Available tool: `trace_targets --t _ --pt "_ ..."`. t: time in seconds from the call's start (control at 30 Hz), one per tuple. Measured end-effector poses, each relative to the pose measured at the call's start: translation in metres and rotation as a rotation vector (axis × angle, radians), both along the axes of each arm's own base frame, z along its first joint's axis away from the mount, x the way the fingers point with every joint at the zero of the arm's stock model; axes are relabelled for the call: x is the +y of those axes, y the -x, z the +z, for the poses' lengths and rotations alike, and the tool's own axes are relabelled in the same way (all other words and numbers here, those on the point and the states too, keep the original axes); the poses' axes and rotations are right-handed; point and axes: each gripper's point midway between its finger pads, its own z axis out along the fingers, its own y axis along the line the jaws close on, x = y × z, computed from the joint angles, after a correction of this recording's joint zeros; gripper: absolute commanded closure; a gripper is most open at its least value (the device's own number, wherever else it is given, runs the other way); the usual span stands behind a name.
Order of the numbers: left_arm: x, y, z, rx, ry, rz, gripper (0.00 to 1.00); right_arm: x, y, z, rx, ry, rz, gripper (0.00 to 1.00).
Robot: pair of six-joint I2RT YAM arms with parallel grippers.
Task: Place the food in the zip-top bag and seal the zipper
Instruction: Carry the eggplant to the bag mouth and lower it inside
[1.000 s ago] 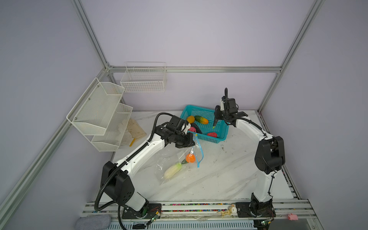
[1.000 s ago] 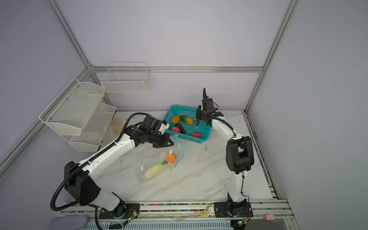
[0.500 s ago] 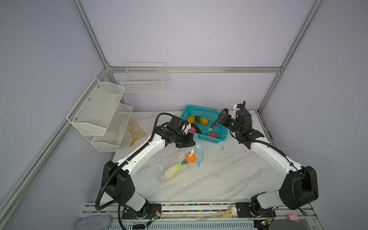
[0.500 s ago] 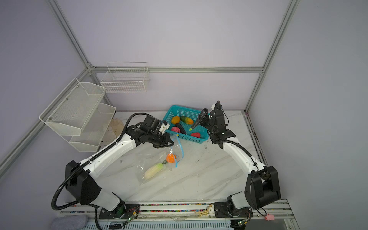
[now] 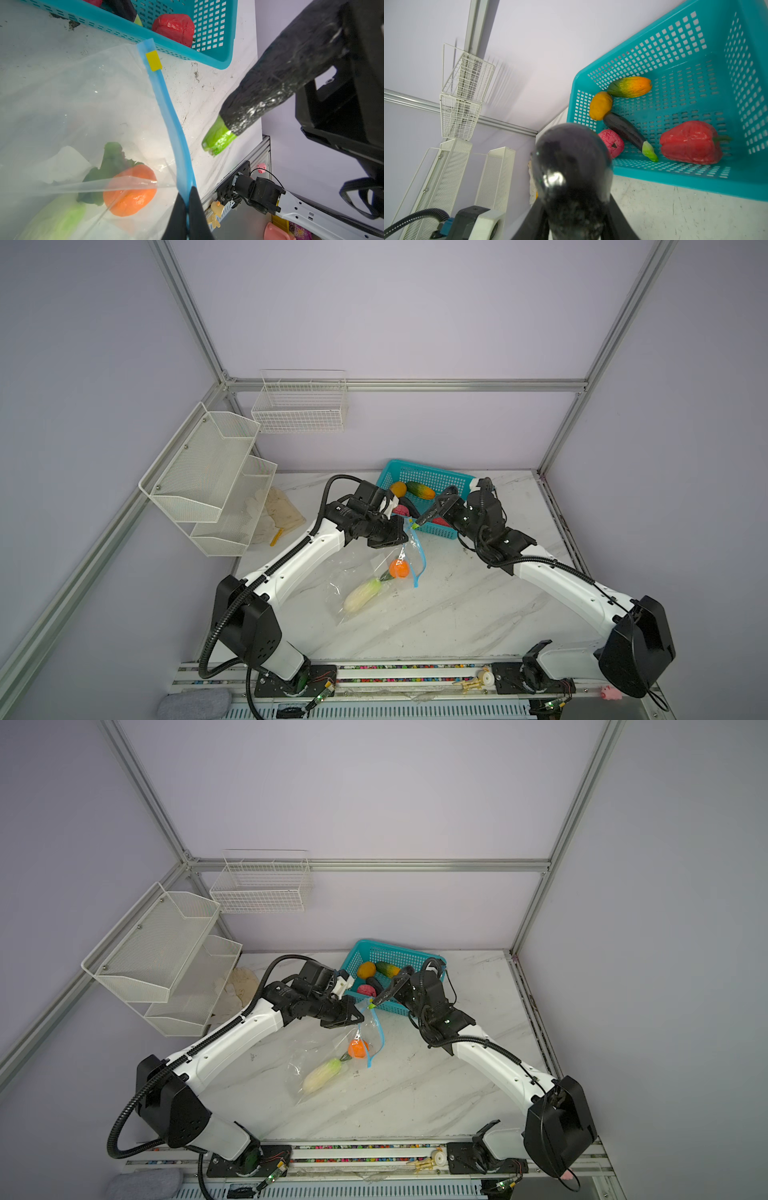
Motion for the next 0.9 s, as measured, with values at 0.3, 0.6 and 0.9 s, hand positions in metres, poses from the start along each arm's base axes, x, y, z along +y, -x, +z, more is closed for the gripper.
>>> trace_targets --t 0.3,0.6,0.9 --pt "0.000 -0.001 0.001 -0.006 0.001 0.002 1.00 0.002 0.002 -0.012 0.022 0.040 -0.007 0.71" --pt "0.000 -0.001 0.001 -0.006 0.002 0.003 1.00 0.019 -0.001 -0.049 0.093 0.093 0.046 0.70" --pt "-0.001 -0.003 0.001 -0.003 0.004 0.007 1.00 0.046 0.007 -0.055 0.124 0.067 0.107 0.67"
